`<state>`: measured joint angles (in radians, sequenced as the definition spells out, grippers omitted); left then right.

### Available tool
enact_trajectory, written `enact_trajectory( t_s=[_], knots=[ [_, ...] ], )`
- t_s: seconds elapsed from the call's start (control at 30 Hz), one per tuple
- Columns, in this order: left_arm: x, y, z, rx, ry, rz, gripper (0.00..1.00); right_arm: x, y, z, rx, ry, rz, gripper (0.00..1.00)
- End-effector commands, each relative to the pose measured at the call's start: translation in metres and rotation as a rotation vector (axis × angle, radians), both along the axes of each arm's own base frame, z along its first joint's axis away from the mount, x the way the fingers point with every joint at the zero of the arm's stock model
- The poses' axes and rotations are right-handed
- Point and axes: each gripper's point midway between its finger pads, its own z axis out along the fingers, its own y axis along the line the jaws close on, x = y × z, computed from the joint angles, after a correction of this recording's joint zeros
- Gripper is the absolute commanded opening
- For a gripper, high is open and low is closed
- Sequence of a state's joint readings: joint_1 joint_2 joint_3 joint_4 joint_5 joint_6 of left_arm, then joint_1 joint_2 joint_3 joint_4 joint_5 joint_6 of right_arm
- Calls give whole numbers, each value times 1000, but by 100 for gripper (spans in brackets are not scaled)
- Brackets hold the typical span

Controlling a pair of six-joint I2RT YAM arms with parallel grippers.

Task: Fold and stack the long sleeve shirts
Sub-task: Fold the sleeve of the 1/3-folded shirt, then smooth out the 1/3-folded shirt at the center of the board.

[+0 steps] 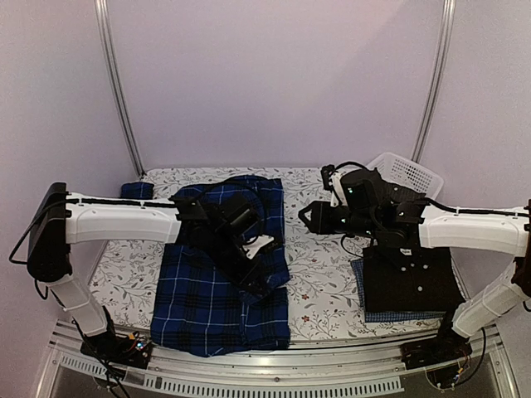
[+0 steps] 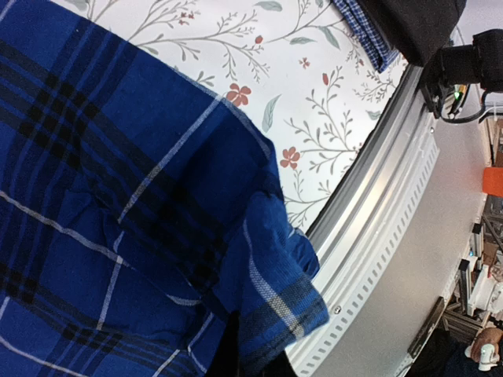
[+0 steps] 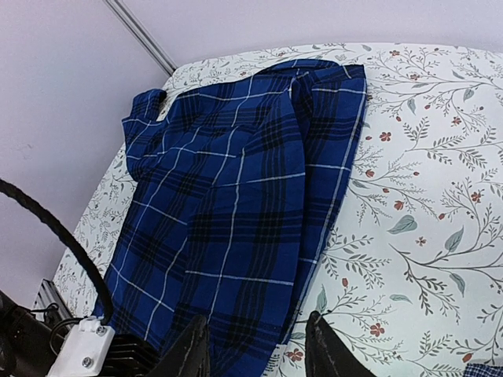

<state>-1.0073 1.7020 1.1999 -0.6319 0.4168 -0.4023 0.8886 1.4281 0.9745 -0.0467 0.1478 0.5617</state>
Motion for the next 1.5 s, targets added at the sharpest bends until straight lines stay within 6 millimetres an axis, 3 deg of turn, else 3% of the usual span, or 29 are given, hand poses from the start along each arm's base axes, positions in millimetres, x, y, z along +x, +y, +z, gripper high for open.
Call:
enact_trajectory(
  t_s=[0.0, 0.2, 0.3, 0.47, 0.63, 0.9, 1.03, 1.13, 1.3, 1.47],
  knots=[
    [-21, 13, -8, 61, 19, -65, 0, 2, -3, 0, -18, -2, -7, 40],
    [-32, 15, -19, 99, 34, -99, 0, 2, -4, -4, -23, 7, -7, 40],
    [-30, 15, -25, 123, 24, -92, 5, 2, -3, -6, -28, 12, -2, 40],
    [-22, 9, -21, 108, -7, -66, 41, 0, 0, -12, -38, 28, 12, 40],
    [-17, 5, -7, 62, -34, -55, 60, -4, 4, -20, -55, 52, 45, 40],
    [17, 3, 22, -81, -39, 68, 54, -17, 33, -43, -50, 138, 204, 40],
    [29, 0, 36, -165, -12, 95, 52, -21, 39, -55, -55, 172, 232, 40],
    [55, 3, 37, -152, -64, 171, 48, -20, 43, -60, -50, 183, 243, 40],
    [130, 27, 28, -196, -97, 400, 40, -13, 59, -67, -35, 201, 261, 39],
    [202, 31, 36, -284, -182, 512, 40, -8, 65, -76, -21, 222, 251, 39]
  ],
)
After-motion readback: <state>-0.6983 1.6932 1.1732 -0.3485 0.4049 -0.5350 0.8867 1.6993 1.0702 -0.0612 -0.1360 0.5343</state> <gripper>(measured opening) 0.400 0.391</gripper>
